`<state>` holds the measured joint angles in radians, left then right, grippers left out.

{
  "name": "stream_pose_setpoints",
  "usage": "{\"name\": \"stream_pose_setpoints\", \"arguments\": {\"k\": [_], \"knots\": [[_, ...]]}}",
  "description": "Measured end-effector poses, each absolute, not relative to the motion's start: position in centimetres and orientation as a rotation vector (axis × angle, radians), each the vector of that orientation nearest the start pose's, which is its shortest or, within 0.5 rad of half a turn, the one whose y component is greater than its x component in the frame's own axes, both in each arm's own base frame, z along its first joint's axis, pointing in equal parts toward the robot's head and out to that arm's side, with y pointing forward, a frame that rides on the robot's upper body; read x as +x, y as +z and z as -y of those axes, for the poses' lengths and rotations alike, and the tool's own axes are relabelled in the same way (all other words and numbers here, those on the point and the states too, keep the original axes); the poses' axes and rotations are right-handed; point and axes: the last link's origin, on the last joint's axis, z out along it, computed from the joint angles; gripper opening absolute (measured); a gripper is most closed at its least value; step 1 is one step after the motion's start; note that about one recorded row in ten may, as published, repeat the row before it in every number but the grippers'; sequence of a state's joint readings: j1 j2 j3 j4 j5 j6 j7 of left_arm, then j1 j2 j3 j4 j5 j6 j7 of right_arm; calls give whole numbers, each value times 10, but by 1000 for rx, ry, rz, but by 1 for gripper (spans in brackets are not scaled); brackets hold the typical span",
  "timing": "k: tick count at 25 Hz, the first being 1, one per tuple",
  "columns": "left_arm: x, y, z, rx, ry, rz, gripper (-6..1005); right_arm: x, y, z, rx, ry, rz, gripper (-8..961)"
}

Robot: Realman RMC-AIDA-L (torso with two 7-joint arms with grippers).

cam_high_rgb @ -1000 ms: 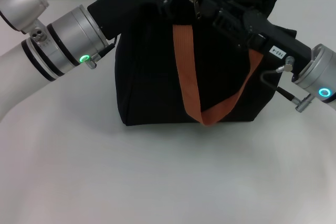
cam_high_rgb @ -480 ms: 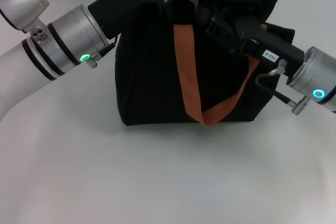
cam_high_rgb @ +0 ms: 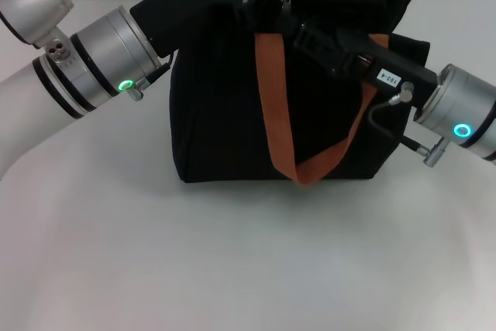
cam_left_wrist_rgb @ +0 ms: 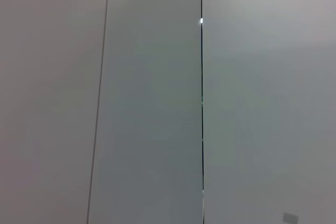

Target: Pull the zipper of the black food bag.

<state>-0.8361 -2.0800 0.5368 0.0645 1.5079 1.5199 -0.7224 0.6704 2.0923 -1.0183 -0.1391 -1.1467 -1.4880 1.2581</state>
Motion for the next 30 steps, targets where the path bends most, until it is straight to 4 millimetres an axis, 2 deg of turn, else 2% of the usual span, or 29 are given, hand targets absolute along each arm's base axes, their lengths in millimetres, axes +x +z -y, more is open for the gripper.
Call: {"name": "stream_pose_setpoints", "arguments": {"k": [4, 17, 30], "knots": [[-159, -37, -377, -2302, -1329, 190, 70, 196, -51, -346, -2396, 1439, -933, 380], [-159, -36, -378, -2293, -1328, 199, 75, 194, -50, -346, -2398, 1451, -924, 376], [-158, -38, -376, -2300, -1339, 203, 79, 191, -49, -350, -2391, 1459, -927, 107]]}}
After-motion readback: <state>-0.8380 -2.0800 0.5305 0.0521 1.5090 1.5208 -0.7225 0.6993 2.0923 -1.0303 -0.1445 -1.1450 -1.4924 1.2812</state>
